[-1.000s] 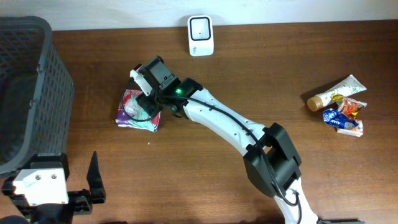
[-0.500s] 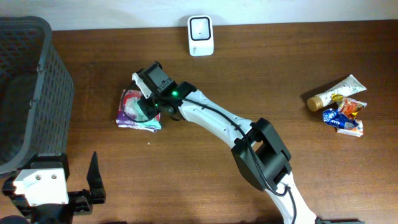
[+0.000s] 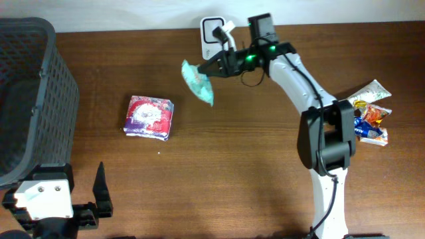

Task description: Scan the item barcode

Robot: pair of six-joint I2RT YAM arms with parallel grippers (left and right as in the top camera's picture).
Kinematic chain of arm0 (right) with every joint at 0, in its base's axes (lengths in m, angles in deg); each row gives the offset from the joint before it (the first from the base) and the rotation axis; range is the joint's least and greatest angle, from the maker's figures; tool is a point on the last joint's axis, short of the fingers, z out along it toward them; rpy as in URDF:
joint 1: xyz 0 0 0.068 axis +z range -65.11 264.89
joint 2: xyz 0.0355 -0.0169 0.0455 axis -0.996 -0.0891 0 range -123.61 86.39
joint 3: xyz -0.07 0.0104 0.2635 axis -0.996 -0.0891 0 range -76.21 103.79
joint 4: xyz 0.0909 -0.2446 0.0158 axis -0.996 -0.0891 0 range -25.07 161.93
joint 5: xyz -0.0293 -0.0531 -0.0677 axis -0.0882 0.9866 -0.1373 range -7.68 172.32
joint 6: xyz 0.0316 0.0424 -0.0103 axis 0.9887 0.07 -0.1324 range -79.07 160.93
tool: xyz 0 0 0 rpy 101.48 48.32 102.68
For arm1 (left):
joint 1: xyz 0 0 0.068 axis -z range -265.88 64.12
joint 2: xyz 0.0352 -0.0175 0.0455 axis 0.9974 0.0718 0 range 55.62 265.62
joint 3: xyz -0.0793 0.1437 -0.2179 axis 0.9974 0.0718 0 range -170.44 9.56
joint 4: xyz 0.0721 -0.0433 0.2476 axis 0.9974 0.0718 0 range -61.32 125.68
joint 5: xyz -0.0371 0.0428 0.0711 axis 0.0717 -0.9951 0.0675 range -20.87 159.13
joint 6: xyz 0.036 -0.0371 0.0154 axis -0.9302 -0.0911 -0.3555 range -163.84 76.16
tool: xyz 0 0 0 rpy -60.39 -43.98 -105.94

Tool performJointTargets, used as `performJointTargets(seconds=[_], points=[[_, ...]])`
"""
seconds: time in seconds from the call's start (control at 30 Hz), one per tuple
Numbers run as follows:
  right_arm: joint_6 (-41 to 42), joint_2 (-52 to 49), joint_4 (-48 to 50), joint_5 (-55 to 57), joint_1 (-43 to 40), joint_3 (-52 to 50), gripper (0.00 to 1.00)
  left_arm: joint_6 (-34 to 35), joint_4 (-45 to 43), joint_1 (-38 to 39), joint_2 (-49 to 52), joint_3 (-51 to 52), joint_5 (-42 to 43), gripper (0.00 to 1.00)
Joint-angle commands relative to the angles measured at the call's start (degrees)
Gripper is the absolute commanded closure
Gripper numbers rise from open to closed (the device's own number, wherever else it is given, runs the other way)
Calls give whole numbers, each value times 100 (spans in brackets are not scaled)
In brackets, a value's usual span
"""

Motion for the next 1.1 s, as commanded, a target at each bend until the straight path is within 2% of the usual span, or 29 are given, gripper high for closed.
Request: performJointTargets(seconds=[0.0, 0.13, 0.23, 0.3, 0.33, 0.43, 0.5, 0.6, 0.73, 0.87, 0.9, 0.97, 1.03, 1.07], points=[[463, 4, 170, -446, -291, 146, 96, 70, 2, -17, 0, 120, -44, 1], [1910, 4, 1143, -446, -562, 146, 96, 70, -11, -17, 37, 181, -44, 1], [3694, 4, 2389, -448, -717, 146, 96, 70, 4, -17, 37, 214, -44, 1], [4168, 4, 3062, -450, -761, 146, 96, 72, 0, -17, 37, 317, -44, 1], [4166, 4, 3067, -450, -758, 146, 96, 72, 0, -17, 37, 385, -42, 1], [3713, 4, 3025, -450, -671, 144, 96, 74, -50, -17, 37, 404, -39, 1], [2966, 4, 2758, -450, -551, 142, 96, 74, -68, -17, 37, 404, -20, 1], [1333, 2, 1362, -170, -350, 79, 96, 72, -79, -17, 37, 404, -24, 1], [-590, 2, -1071, 1458, -72, 79, 96, 70, -201, -17, 37, 404, -37, 1], [-1836, 2, -2763, 3143, 157, 79, 96, 70, -256, -17, 37, 404, -44, 1], [-2105, 2, -3084, 3482, 227, 79, 96, 70, -280, -17, 37, 404, -42, 1], [-2096, 2, -3418, 4341, 275, 81, 96, 70, -291, -17, 37, 404, -42, 1], [-2105, 22, -3724, 4629, 275, 94, 96, 70, -291, -17, 37, 404, -42, 1], [-2387, 136, -4081, 4642, 282, 164, 96, 68, -293, -17, 37, 404, -44, 1]])
